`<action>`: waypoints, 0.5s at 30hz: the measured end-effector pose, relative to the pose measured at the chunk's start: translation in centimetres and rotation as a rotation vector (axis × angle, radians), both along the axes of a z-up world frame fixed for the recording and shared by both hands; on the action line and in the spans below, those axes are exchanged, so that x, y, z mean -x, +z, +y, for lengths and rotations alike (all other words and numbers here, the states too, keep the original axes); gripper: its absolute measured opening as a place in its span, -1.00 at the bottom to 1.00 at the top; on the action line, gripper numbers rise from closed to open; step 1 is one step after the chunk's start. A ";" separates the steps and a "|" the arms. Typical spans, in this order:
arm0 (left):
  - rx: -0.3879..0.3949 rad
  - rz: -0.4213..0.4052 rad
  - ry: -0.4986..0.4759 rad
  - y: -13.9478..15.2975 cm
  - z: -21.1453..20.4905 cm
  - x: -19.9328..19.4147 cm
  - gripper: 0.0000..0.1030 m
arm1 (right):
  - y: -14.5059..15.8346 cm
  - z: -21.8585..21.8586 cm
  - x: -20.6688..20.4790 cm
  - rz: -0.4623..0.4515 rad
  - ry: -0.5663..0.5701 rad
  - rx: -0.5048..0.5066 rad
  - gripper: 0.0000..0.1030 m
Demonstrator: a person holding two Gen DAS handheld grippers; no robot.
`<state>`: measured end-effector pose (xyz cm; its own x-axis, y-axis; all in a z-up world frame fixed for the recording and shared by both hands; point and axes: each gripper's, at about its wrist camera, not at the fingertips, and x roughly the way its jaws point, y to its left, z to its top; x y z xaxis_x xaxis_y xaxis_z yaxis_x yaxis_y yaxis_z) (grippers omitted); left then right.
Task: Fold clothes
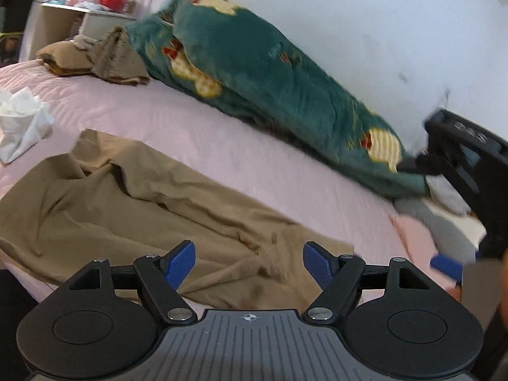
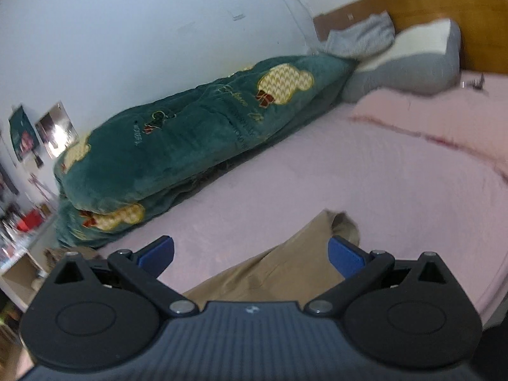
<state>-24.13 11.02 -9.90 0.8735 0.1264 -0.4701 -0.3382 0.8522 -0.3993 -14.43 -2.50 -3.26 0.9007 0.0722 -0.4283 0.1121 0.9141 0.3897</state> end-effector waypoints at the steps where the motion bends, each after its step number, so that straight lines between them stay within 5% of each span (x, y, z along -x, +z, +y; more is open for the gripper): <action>1: -0.014 0.012 0.001 0.1 0.1 -0.4 0.48 | 0.0 0.0 -0.2 -0.011 -0.019 0.028 1.00; 10: 0.067 0.130 -0.022 0.5 0.3 -2.7 0.48 | -2.0 -0.8 -1.4 -0.013 -0.099 0.073 1.00; 15: -0.087 0.136 -0.027 0.3 0.1 -2.5 0.49 | -3.1 -3.7 -2.7 0.027 -0.046 -0.003 1.00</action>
<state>-21.65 11.14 -9.56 0.8061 0.1495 -0.5726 -0.3609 0.8910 -0.2756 -11.75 -6.24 -6.36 0.8912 0.0325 -0.4524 0.1644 0.9064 0.3891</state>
